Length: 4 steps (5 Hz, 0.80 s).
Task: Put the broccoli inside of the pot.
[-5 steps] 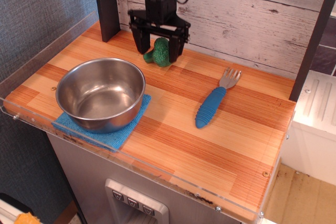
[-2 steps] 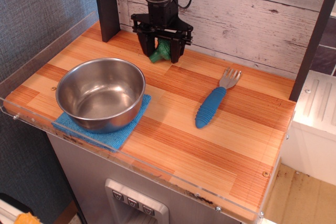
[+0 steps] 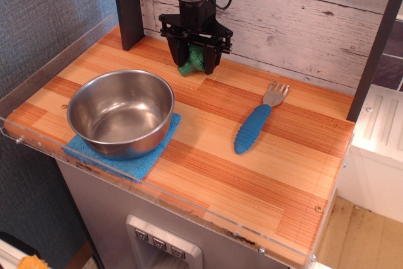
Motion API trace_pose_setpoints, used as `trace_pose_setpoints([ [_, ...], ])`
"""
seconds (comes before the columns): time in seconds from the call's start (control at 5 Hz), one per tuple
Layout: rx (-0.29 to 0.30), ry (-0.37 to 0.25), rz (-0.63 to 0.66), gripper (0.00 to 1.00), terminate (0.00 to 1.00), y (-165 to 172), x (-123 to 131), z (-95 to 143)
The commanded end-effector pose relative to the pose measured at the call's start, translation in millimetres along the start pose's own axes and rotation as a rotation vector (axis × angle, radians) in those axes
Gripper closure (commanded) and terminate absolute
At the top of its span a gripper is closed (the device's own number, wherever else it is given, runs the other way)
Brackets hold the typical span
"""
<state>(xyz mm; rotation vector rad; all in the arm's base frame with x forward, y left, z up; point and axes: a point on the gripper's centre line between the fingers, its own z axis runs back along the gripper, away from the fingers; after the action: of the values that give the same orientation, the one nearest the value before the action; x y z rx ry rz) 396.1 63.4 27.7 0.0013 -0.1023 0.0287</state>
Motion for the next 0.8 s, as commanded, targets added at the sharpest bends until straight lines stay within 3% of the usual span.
trace_pose_setpoints([
  [0.0, 0.001, -0.113, -0.035, 1.0, 0.0, -1, 9, 59],
  [0.4, -0.039, -0.219, -0.08, 1.0, 0.0, -11, -18, 111],
  [0.6, -0.045, -0.203, -0.081, 1.0, 0.0, -5, -54, 125],
])
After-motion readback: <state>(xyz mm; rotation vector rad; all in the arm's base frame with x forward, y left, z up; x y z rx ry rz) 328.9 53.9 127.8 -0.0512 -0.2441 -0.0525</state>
